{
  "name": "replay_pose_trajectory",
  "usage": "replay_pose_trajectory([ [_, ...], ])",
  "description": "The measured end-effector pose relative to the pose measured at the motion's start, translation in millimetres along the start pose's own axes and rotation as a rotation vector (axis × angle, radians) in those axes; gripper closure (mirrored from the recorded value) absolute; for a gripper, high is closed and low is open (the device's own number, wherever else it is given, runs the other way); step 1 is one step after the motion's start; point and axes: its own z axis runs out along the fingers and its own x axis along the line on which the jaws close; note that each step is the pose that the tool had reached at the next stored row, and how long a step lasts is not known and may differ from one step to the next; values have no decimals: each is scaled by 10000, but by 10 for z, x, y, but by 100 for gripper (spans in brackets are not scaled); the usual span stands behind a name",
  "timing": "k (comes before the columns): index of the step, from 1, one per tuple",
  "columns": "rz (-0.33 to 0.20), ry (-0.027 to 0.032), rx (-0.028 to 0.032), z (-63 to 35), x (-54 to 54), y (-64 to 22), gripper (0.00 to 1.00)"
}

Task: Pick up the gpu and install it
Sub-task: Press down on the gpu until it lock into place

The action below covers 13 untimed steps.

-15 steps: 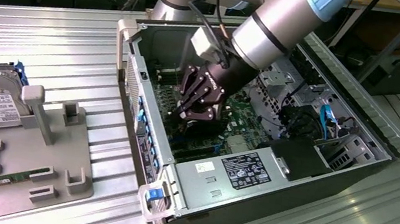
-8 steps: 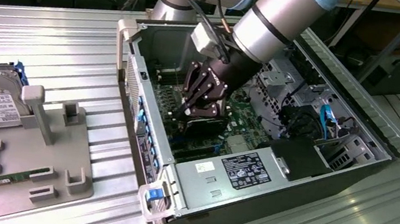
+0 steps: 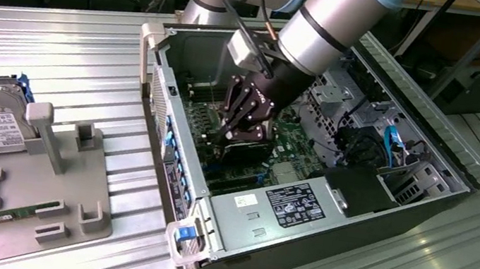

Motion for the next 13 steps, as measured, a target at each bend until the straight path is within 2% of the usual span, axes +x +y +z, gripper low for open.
replay_pose_trajectory([
  [2, 16, 34, 165, -7, -5, 5, 89],
  [3, 23, 48, 228, -12, -8, 8, 89],
  [6, 35, 77, 338, -29, -13, 15, 89],
  [8, 38, 88, 397, -38, -17, 19, 89],
  [13, 50, 111, 399, -50, -23, 25, 89],
])
